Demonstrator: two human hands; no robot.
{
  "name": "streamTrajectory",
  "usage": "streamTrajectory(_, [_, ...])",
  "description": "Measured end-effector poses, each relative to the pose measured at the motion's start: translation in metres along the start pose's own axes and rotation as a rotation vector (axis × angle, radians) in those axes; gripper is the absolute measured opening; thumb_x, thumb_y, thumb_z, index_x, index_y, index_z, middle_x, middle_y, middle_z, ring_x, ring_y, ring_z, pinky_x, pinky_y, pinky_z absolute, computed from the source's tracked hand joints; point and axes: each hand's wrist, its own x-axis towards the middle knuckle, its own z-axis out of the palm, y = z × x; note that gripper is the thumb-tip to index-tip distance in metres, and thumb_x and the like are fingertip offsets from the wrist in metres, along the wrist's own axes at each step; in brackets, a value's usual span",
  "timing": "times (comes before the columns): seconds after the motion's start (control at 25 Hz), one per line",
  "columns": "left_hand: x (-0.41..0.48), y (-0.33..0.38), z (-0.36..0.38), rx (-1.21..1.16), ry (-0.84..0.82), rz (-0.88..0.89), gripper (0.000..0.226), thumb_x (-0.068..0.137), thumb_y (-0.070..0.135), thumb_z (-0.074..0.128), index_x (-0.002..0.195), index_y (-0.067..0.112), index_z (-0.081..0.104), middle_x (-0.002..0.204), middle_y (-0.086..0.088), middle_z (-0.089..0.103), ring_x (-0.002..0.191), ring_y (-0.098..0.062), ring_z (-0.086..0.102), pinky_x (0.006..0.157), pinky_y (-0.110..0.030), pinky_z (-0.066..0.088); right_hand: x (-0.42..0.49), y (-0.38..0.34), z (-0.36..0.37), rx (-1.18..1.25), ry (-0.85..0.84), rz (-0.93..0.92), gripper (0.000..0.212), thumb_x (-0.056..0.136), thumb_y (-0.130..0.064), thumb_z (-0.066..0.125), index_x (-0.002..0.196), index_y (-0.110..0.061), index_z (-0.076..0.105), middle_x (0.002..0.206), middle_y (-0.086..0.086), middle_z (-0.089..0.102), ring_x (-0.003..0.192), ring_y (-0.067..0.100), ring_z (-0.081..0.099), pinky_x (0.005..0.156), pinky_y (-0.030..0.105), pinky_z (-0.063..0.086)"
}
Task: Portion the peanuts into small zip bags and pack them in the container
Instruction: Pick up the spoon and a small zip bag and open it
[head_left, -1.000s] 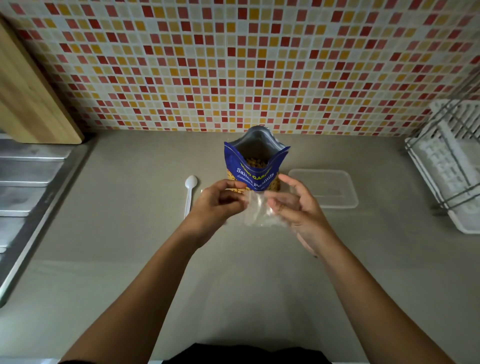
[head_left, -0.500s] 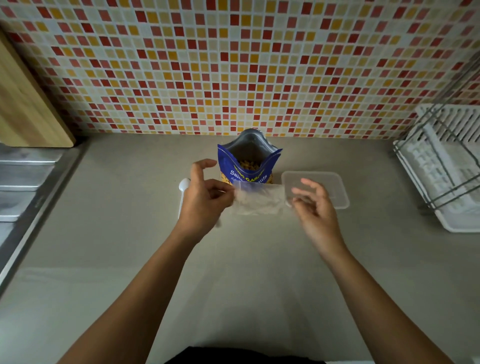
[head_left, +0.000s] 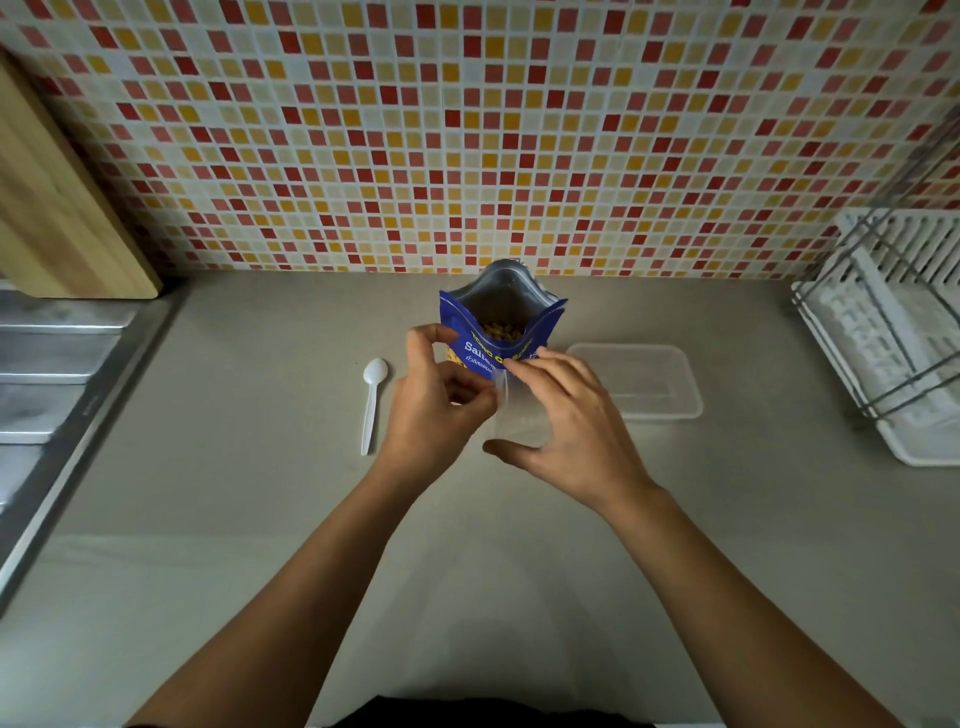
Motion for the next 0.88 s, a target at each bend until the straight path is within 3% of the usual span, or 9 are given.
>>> streamTrajectory(0.16, [0.001, -0.003, -0.001, 0.054, 0.006, -0.020, 0.050, 0.077, -0.002, 0.067, 0.106, 0.023, 0.034, 0.073, -0.004, 0.067, 0.064, -0.014, 0.066, 0.062, -0.016, 0.053, -0.002, 0.001, 0.003, 0.036, 0.032, -0.011, 0.066, 0.064, -0.046, 0.077, 0.118, -0.014, 0.060, 0.117, 0.003, 0.063, 0.118, 0.018, 0.047, 0.102, 0.022, 0.032])
streamTrajectory(0.28, [0.004, -0.004, -0.006, -0.004, -0.037, -0.114, 0.048, 0.078, -0.003, 0.067, 0.104, 0.025, 0.039, 0.076, -0.006, 0.069, 0.070, -0.020, 0.068, 0.066, -0.024, 0.057, -0.004, 0.004, 0.006, 0.050, 0.069, -0.040, 0.058, 0.065, -0.047, 0.075, 0.111, -0.014, 0.064, 0.110, 0.003, 0.066, 0.111, 0.017, 0.053, 0.096, 0.025, 0.039])
streamTrajectory(0.56, [0.010, -0.009, -0.021, -0.183, -0.160, -0.212, 0.015, 0.082, 0.001, 0.066, 0.090, 0.014, 0.063, 0.078, -0.009, 0.069, 0.066, -0.014, 0.068, 0.062, -0.021, 0.055, -0.003, 0.001, 0.011, 0.235, 0.079, -0.026, 0.050, 0.066, -0.041, 0.079, 0.106, -0.014, 0.065, 0.100, -0.002, 0.066, 0.092, 0.006, 0.056, 0.080, 0.014, 0.042])
streamTrajectory(0.68, [0.026, -0.036, -0.035, -0.297, 0.058, -0.325, 0.009, 0.086, 0.008, 0.062, 0.080, 0.013, 0.067, 0.072, -0.006, 0.066, 0.060, -0.010, 0.063, 0.061, -0.020, 0.053, -0.004, 0.002, 0.015, 0.482, 0.152, 0.095, 0.046, 0.067, -0.041, 0.078, 0.104, -0.016, 0.066, 0.098, -0.009, 0.067, 0.090, 0.003, 0.061, 0.082, 0.013, 0.045])
streamTrajectory(0.76, [0.046, -0.077, -0.053, 0.031, 0.274, -0.420, 0.010, 0.083, 0.012, 0.063, 0.076, 0.010, 0.070, 0.072, -0.012, 0.065, 0.061, -0.015, 0.059, 0.062, -0.023, 0.047, -0.006, 0.004, 0.017, 0.690, 0.192, 0.227, 0.049, 0.066, -0.041, 0.077, 0.109, -0.023, 0.063, 0.103, -0.012, 0.067, 0.097, 0.002, 0.062, 0.086, 0.015, 0.046])
streamTrajectory(0.88, [0.062, -0.125, -0.071, 0.612, 0.238, -0.455, 0.019, 0.082, 0.013, 0.059, 0.069, 0.002, 0.067, 0.065, -0.015, 0.054, 0.066, -0.023, 0.049, 0.054, -0.027, 0.030, -0.008, 0.007, 0.020, 0.829, 0.214, 0.325, 0.051, 0.065, -0.042, 0.076, 0.112, -0.033, 0.056, 0.112, -0.008, 0.066, 0.107, 0.006, 0.061, 0.093, 0.018, 0.045])
